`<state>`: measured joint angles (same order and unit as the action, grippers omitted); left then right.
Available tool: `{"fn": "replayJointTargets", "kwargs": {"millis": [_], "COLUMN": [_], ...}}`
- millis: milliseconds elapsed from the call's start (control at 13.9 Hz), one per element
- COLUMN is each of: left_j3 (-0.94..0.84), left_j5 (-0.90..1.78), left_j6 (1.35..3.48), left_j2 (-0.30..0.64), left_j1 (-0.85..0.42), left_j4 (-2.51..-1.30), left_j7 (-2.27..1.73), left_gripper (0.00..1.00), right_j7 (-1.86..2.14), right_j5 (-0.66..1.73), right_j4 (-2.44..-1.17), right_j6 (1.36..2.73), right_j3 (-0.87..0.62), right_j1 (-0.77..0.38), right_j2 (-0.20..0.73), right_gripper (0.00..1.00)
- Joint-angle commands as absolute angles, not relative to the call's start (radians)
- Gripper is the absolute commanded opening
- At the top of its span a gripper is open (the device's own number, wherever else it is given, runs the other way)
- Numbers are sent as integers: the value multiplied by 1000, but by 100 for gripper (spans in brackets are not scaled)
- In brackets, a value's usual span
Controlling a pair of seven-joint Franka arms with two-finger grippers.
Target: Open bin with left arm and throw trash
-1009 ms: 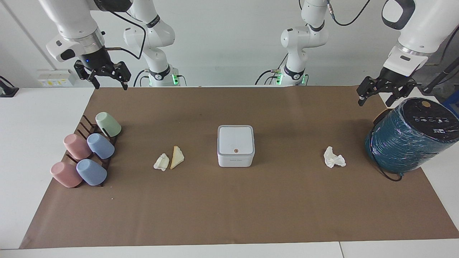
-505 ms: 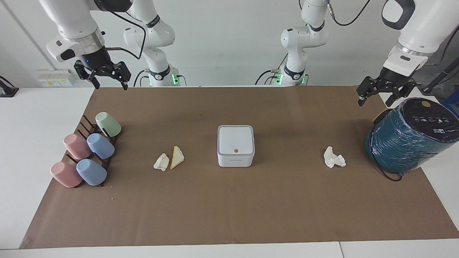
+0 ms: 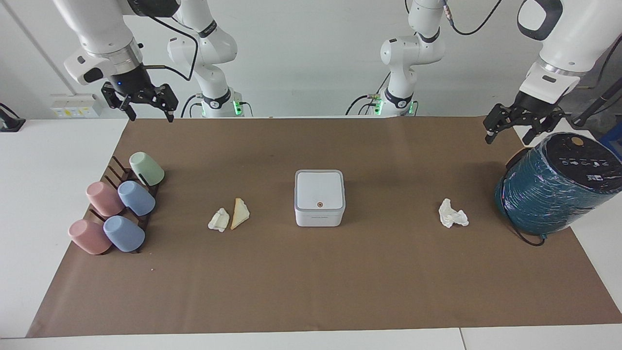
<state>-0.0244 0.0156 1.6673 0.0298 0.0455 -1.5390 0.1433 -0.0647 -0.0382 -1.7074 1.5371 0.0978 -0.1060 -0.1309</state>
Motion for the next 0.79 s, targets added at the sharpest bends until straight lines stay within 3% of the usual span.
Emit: {"fn": "replayJointTargets", "kwargs": {"millis": [0, 721], "left_j3": [-26, -26], "left_j5": [14, 14], "left_j6": [1661, 1661], "left_j2": [12, 12], "left_j1": [49, 49], "left_j4": [-1557, -1557], "left_j7": [149, 149], "left_gripper": [100, 100], "right_j7": [-77, -80], "right_j5": [-44, -43], "right_j4": [-1773, -2003], "right_j6": [1554, 1931], "right_j3": [95, 95], "right_j1": [-106, -129], "right_j2": [-173, -141], "right_gripper": [100, 100]}}
